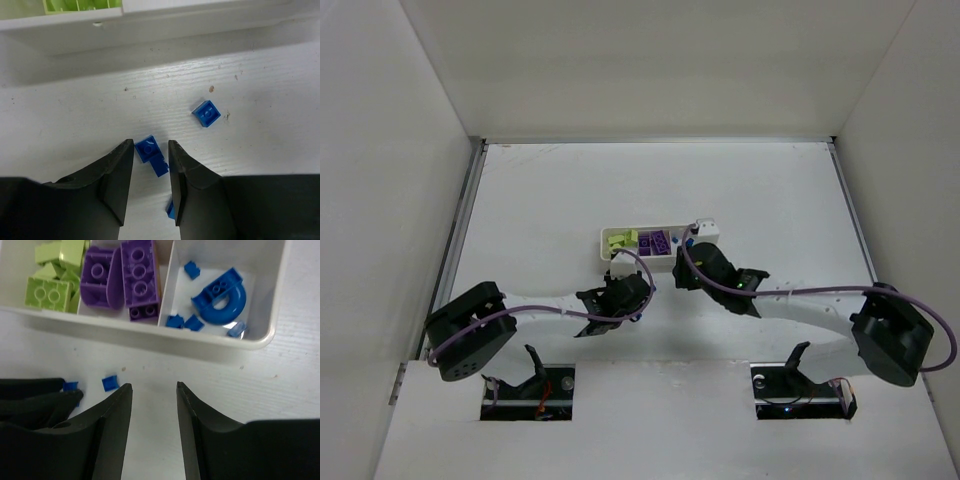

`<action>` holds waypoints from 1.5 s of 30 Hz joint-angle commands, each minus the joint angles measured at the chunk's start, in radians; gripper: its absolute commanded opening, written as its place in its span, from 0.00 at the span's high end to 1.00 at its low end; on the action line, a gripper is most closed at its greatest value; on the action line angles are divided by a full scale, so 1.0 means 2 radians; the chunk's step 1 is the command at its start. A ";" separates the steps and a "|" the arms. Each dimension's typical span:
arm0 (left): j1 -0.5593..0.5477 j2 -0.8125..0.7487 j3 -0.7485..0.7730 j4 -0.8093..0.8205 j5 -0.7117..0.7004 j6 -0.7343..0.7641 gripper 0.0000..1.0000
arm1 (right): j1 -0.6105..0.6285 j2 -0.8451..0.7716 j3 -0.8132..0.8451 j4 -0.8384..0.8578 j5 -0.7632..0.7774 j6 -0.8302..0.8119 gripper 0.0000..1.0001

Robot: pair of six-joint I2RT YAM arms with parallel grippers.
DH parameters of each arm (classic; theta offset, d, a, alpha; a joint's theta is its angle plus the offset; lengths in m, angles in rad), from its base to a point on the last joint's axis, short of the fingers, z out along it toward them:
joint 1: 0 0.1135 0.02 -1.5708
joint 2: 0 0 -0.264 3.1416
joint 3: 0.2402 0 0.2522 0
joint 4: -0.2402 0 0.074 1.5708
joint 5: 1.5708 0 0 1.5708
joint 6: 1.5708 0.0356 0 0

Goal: Sort the legos into containers by color

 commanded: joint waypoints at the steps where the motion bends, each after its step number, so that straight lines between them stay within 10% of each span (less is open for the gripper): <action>1: -0.001 -0.001 0.013 0.018 -0.023 0.000 0.69 | 0.017 0.009 -0.010 0.030 -0.024 0.024 0.54; 16: 0.003 -0.004 -0.001 0.018 -0.033 0.002 0.88 | 0.047 0.078 0.015 0.063 -0.056 0.019 0.52; 45: 0.090 -0.239 -0.043 -0.014 0.023 -0.020 0.88 | 0.054 0.187 0.117 -0.005 -0.037 0.013 0.64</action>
